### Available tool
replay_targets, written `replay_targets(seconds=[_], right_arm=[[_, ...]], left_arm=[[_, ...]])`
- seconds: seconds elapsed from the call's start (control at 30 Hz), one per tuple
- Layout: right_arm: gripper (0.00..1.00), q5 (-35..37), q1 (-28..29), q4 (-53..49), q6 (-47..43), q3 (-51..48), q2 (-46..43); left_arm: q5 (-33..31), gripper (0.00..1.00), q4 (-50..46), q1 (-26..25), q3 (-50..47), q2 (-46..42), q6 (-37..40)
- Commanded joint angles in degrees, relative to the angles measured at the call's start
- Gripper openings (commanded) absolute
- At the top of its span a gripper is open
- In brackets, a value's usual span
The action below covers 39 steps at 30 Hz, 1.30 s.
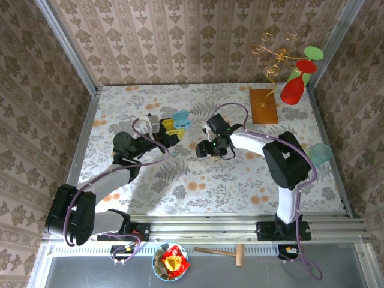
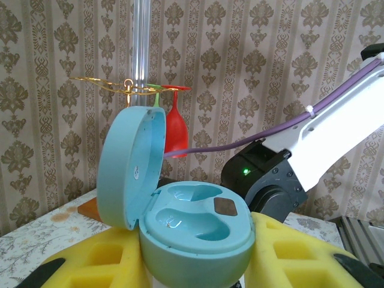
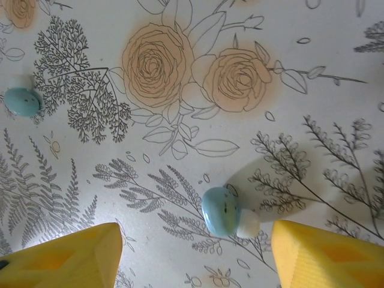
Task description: Insert wireless bluetooth earbuds into charging case
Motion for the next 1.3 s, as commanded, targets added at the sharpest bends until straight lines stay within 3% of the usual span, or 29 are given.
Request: replay_targets(seconds=[0.0,0.2,0.53,1.27], right_arm=[[0.67,6.8,1.0,-6.0,-1.2,3.0,-1.3],[0.58,16.0,4.2,-16.0,-5.2,11.4,2.8],[0.33,26.2,8.1,-25.8,-6.2,21.5,9.5],[0.28,36.8,13.4,-36.3,-7.4,32.0,17.8]], left_arm=[[0.3,0.29,1.9,0.2,-0.4,-0.8,0.3],[-0.4,0.29,0.4,0.2,-1.0,-3.1,1.2],[-0.8,0.29,-3.5,0.2,-1.1,-8.3,2.9],[-1.4,0.29,-6.1,0.0,-1.3,-12.3,4.0]])
